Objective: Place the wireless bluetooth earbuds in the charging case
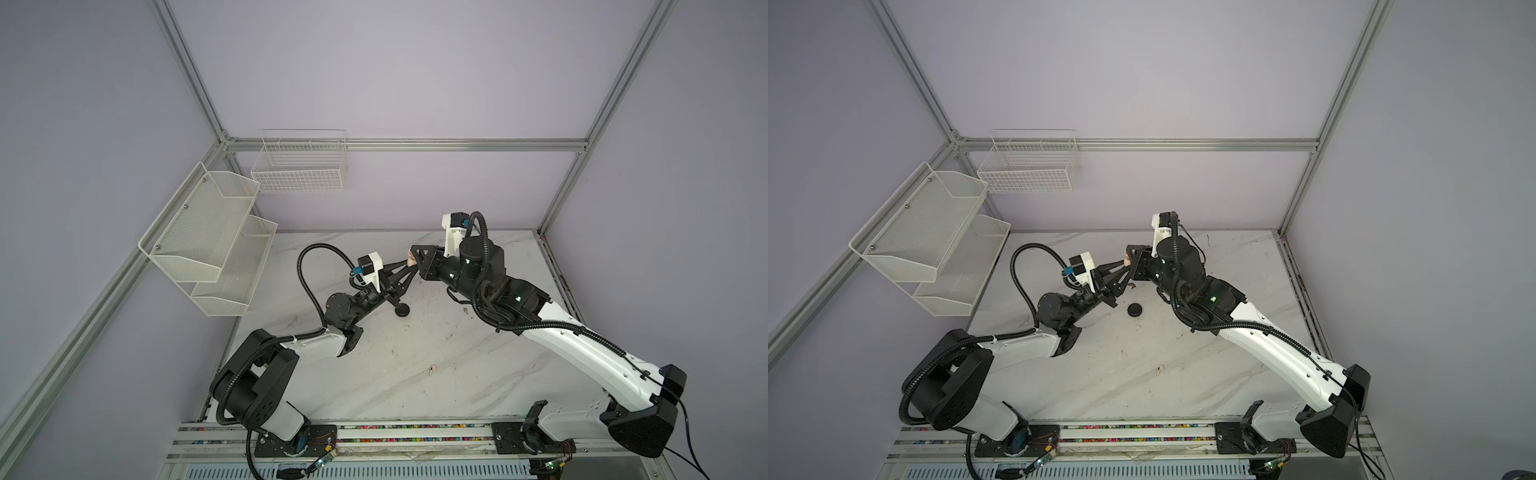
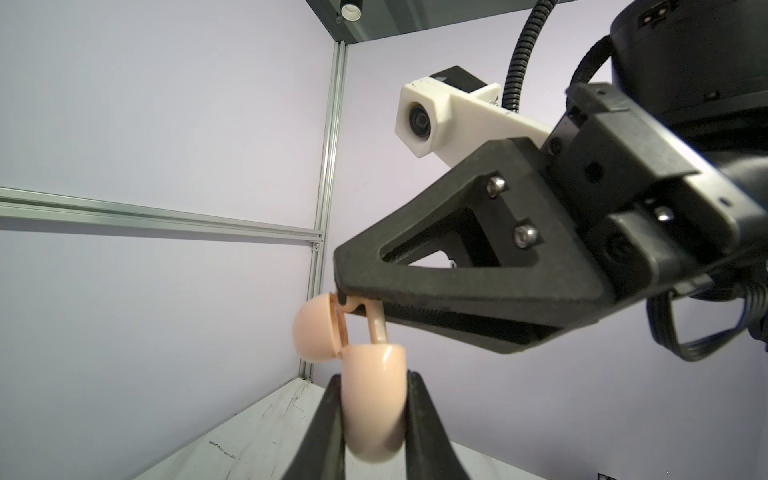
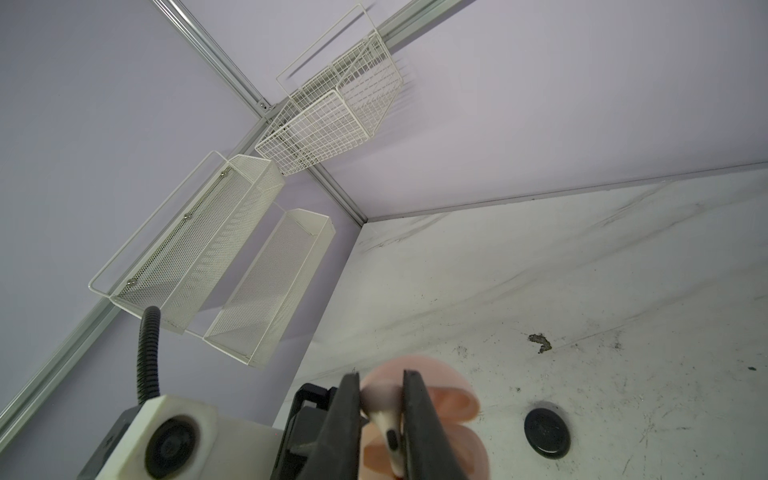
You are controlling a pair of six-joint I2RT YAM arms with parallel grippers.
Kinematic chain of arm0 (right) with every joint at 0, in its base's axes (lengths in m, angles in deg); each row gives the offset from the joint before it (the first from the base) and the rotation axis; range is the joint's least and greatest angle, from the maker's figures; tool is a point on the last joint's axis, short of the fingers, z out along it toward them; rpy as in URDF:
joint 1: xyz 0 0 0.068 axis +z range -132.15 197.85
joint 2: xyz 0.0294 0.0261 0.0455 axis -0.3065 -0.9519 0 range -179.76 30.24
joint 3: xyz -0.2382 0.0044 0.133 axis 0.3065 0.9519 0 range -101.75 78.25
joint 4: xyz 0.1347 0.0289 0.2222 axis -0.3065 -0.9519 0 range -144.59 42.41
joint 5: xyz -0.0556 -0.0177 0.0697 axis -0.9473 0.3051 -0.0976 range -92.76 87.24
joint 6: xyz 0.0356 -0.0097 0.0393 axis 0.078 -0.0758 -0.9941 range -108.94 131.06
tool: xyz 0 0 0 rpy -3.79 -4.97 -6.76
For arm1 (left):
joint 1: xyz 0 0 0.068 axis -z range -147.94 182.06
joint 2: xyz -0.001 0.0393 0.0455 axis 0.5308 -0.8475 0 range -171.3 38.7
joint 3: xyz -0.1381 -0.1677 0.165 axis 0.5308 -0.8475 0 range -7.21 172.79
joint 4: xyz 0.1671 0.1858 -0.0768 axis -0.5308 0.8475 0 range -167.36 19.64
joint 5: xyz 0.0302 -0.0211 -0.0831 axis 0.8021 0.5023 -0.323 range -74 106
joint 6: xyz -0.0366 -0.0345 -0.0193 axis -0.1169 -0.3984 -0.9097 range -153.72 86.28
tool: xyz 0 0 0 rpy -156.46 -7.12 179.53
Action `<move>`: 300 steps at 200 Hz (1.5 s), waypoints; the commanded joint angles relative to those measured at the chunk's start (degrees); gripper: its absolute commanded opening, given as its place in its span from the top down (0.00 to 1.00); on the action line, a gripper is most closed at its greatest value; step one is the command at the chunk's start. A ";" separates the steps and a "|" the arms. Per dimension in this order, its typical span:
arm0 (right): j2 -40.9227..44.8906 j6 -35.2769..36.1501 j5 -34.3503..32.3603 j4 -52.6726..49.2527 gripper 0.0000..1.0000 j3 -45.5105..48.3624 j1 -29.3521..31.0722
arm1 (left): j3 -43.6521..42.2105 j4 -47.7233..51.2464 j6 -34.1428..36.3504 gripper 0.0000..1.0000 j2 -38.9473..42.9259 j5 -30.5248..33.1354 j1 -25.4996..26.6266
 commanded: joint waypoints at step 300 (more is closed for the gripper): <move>9.07 18.28 8.35 1.10 0.89 0.72 -4.10 | 28.44 -5.93 -0.51 1.00 -15.97 -31.38 -6.29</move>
